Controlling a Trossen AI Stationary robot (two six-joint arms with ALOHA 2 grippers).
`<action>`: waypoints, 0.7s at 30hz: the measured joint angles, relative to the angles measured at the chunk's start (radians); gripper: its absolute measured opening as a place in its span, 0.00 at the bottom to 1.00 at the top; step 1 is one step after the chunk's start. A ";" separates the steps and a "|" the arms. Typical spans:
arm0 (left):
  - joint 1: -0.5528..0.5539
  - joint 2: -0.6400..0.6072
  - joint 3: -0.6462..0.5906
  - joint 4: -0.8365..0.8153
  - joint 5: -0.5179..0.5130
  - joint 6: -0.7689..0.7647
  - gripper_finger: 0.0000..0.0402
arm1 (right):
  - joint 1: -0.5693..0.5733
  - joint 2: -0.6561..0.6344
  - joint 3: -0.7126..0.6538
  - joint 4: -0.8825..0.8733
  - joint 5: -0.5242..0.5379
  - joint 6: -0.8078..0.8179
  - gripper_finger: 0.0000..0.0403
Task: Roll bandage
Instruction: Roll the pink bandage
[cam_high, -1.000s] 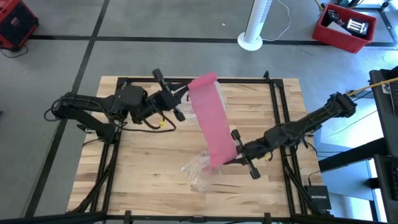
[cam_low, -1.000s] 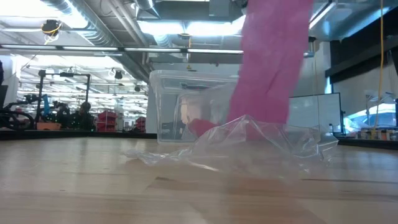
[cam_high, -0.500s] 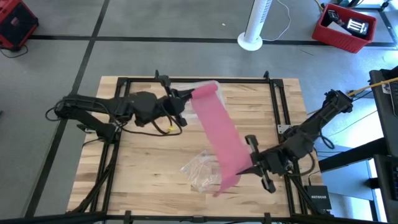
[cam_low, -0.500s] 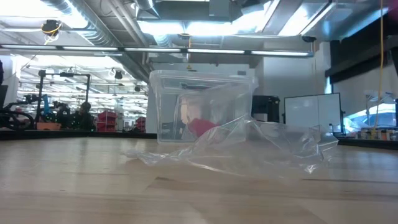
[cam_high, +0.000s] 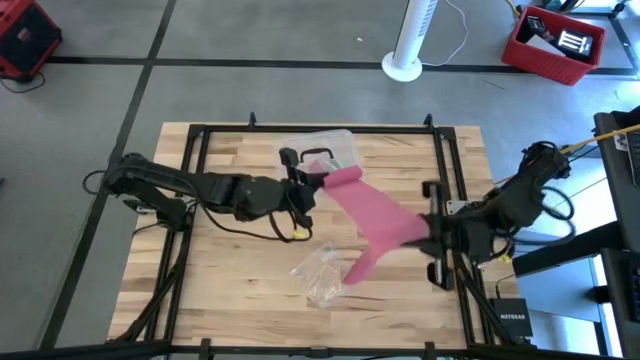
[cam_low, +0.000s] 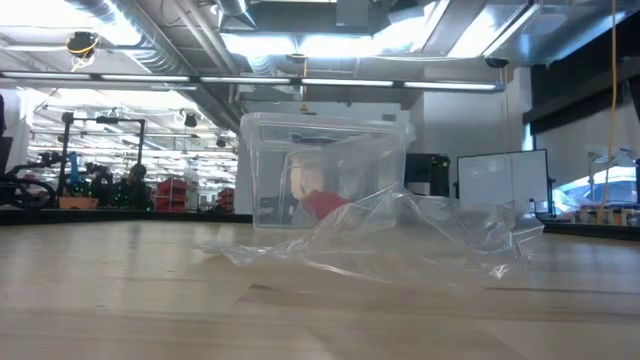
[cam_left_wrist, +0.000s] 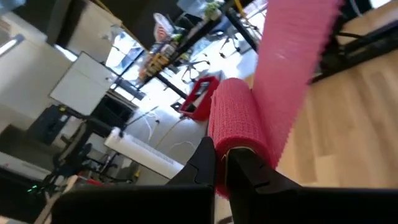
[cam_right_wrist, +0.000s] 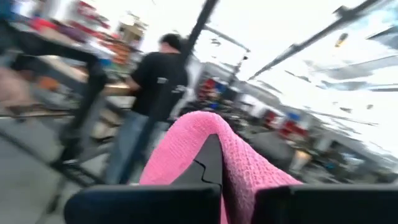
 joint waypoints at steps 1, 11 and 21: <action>-0.007 0.009 0.000 -0.002 0.016 -0.019 0.01 | 0.000 0.000 0.018 -0.008 0.035 -0.020 0.00; -0.089 0.094 0.000 0.002 0.161 -0.076 0.01 | -0.087 -0.002 0.153 -0.090 0.197 -0.093 0.00; -0.150 0.196 0.000 0.084 0.167 -0.071 0.01 | -0.356 -0.003 0.177 -0.128 0.244 0.075 0.00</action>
